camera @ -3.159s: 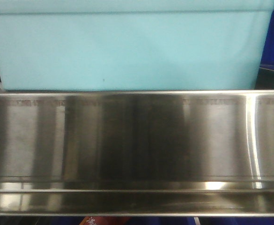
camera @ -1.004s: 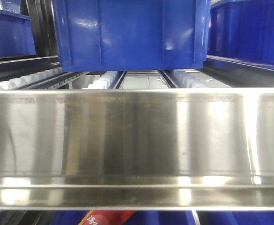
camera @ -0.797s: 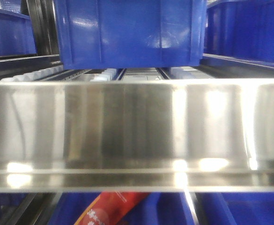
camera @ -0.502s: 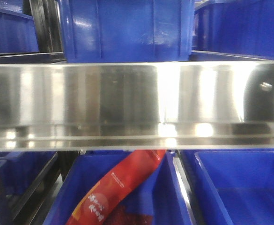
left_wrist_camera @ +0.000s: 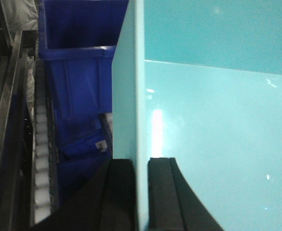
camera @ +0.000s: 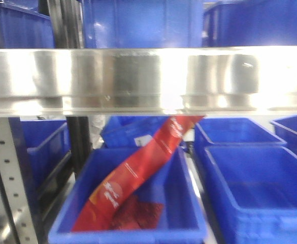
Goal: Fetch blue bin and place on conveyor start
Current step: 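Pull the held teal bin back from the shelf with both grippers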
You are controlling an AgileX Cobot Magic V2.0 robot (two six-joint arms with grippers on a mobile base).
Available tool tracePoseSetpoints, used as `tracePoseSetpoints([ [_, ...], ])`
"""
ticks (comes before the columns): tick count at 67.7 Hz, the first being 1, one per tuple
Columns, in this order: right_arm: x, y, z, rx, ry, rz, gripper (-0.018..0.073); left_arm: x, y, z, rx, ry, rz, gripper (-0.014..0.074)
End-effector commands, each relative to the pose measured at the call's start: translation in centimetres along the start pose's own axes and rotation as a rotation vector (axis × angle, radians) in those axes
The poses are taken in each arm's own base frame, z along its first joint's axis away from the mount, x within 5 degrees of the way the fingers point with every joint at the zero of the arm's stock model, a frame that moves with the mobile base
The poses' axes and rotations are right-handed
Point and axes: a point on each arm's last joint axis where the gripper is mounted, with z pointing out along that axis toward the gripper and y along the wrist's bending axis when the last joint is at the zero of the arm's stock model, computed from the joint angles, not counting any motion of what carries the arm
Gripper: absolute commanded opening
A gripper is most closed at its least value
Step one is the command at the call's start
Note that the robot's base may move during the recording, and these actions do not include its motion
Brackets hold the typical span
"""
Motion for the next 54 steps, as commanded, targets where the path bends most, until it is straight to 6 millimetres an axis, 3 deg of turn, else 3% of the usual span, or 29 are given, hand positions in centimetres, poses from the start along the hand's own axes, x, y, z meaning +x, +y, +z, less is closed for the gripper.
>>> tracePoseSetpoints([
  [1,-0.72,-0.08,-0.68,0.001,-0.075,-0.030,-0.0153,-1.03,-0.24,-0.61,0.028,-0.089,-0.020,-0.0111],
  [54,-1.01,-0.02,-0.70,-0.006,-0.107,-0.030,-0.0153,-1.03,-0.24,-0.61,0.028,-0.089,-0.020,-0.0111],
])
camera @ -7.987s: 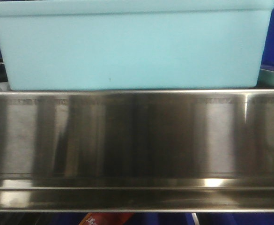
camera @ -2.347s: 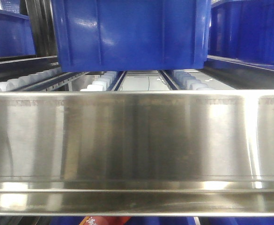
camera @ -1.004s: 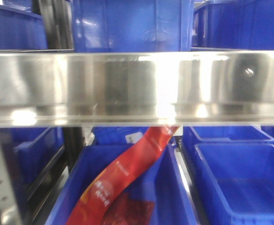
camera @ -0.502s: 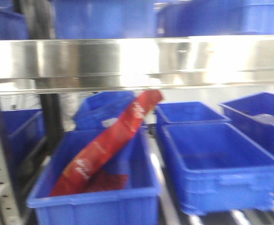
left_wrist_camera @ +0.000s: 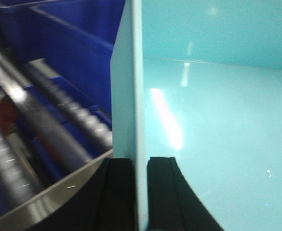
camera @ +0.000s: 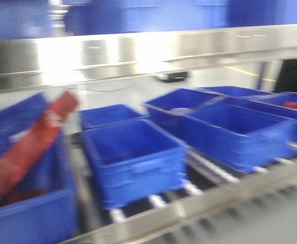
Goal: Fetch blue bin and place on conveyor start
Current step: 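Pull the held teal bin back from the shelf with both grippers, then drive the base across the floor holding the teal bin in both grippers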
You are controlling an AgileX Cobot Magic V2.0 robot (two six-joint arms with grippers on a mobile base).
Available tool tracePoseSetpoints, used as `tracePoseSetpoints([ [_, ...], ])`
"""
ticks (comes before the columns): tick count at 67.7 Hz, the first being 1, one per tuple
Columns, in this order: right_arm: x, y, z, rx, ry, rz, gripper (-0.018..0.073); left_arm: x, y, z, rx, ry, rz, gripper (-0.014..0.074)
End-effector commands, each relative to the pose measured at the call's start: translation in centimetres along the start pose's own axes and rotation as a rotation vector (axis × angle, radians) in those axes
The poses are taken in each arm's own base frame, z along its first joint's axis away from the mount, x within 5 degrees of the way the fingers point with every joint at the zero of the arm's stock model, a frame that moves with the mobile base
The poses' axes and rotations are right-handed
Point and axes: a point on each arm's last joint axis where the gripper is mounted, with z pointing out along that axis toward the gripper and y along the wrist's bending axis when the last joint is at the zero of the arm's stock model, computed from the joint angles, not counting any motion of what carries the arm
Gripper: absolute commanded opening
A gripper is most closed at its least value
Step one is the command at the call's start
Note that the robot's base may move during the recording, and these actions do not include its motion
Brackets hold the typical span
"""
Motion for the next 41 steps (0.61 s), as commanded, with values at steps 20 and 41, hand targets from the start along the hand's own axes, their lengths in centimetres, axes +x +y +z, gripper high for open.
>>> tracePoseSetpoints([
  [20,-0.64,-0.05,-0.67,-0.001,-0.064,-0.028,-0.0153,-0.89,-0.24,-0.60,0.029,-0.073,-0.027,-0.0111],
  [41,-0.64,-0.05,-0.67,-0.001,-0.064,-0.028,-0.0153,-0.89,-0.24,-0.60,0.029,-0.073,-0.027,-0.0111],
])
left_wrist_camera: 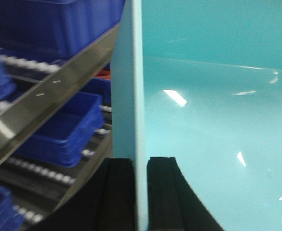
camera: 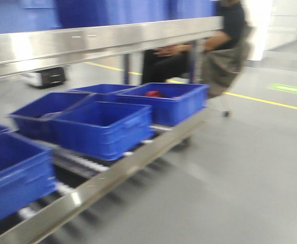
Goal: Fetch blue bin and place on conveyor start
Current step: 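Drive the base across the floor holding the teal bin in both grippers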
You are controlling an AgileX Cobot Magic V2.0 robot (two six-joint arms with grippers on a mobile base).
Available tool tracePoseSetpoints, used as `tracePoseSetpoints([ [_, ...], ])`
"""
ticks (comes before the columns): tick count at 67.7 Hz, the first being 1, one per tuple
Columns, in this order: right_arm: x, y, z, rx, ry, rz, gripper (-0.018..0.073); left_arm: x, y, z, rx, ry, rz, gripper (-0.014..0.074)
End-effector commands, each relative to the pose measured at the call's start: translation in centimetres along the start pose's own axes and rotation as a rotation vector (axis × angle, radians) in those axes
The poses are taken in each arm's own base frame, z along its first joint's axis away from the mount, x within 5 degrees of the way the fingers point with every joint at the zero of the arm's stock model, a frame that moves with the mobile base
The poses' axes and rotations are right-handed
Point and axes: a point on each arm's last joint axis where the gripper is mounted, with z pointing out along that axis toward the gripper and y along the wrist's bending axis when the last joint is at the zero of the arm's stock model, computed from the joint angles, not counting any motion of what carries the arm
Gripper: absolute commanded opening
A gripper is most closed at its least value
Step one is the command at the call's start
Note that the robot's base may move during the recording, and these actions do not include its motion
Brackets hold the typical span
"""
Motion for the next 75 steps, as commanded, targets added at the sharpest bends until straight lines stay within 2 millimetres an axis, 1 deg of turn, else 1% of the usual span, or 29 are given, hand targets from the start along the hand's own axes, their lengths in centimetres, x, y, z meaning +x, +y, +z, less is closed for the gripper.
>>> tracePoseSetpoints([
  [1,-0.64,-0.05,-0.67,-0.001,-0.064,-0.028,-0.0153,-0.88,-0.24,-0.60,0.029,-0.072,-0.027,-0.0111],
  [75,-0.64,-0.05,-0.67,-0.001,-0.064,-0.028,-0.0153,-0.88,-0.24,-0.60,0.029,-0.072,-0.027,-0.0111],
])
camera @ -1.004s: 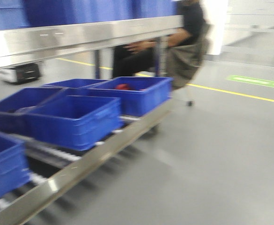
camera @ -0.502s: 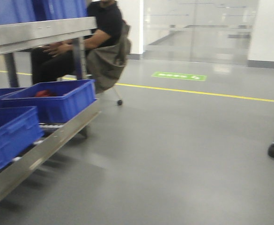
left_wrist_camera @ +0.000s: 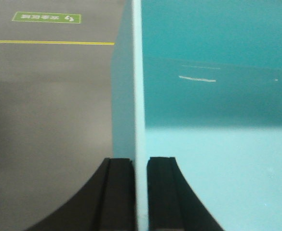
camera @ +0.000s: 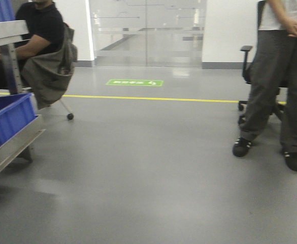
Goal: Fetch blue bin and place on conveyor start
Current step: 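Drive the base across the floor holding the teal bin in both grippers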
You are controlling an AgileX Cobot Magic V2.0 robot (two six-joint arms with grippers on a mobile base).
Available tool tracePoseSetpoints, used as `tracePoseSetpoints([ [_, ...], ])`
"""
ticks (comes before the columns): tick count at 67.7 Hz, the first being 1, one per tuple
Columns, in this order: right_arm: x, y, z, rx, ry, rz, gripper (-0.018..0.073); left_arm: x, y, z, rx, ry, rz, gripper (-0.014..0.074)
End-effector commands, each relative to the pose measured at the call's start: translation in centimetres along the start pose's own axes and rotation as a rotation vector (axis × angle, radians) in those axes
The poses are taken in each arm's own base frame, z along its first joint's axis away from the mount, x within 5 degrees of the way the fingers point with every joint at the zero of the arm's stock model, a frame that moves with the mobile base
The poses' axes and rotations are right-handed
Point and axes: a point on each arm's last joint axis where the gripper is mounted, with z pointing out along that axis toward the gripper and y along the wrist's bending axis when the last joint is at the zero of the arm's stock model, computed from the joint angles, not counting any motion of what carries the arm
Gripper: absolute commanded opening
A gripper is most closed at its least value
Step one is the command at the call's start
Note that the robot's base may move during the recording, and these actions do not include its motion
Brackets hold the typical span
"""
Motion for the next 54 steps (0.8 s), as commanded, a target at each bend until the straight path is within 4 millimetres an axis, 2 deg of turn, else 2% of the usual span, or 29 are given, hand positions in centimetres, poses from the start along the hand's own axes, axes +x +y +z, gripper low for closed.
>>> tracePoseSetpoints([
  [1,-0.64,-0.04,-0.67,-0.002,-0.063,-0.027,-0.0153,-0.88,-0.24,-0.60,0.029,-0.072,-0.027,-0.0111],
  [54,-0.64,-0.04,-0.67,-0.002,-0.063,-0.027,-0.0153,-0.88,-0.24,-0.60,0.029,-0.072,-0.027,-0.0111],
])
